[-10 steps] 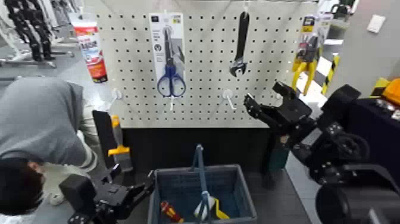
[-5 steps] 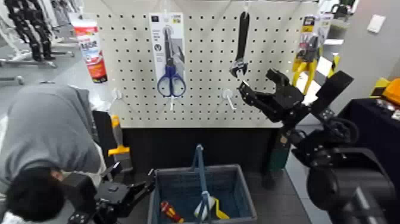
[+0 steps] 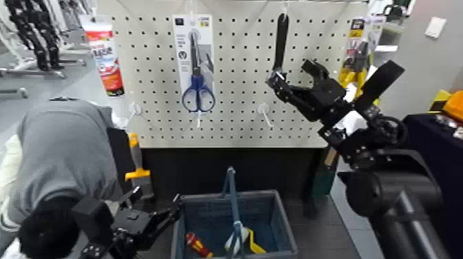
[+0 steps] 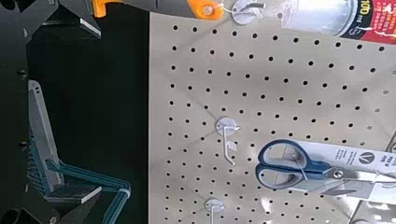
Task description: Put the black wrench into the crate.
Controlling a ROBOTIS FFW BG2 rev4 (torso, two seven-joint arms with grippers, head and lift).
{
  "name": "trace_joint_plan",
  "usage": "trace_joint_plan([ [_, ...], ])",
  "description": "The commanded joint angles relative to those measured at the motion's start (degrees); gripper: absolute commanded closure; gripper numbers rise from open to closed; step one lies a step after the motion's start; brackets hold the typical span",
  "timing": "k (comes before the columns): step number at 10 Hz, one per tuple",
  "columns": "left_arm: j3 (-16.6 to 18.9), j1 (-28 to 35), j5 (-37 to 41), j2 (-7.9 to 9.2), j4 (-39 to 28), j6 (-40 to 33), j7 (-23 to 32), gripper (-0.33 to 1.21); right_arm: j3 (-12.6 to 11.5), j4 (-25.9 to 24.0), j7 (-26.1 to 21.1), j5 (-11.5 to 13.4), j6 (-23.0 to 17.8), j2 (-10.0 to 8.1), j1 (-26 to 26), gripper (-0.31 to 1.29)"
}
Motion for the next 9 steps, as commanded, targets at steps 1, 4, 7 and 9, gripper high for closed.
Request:
trace_joint_plan([
  [1,-0.09,-0.29,0.00,0.00,0.04,0.01,0.00,0.13,1.05,3.03,0.58,-1.52,-0.82,0.00,-2.95,0.16],
  [4,-0.26,-0.56,-0.09,0.00,0.04,0.01,0.00,0.13,2.46,5.93,2.25,-2.58,0.41,0.09,-6.38,0.16],
  [7,-0.35,-0.73,-0.09,0.09,0.04,0.01,0.00,0.13,3.16,6.81,2.87,-2.58,2.79,0.18,-8.23,0.24],
  [9,-0.26,-0.73,-0.09,0.09,0.04,-0.08,0.00,0.13,3.16,5.32,2.08,-1.26,6.21,0.26,-8.23,0.88],
])
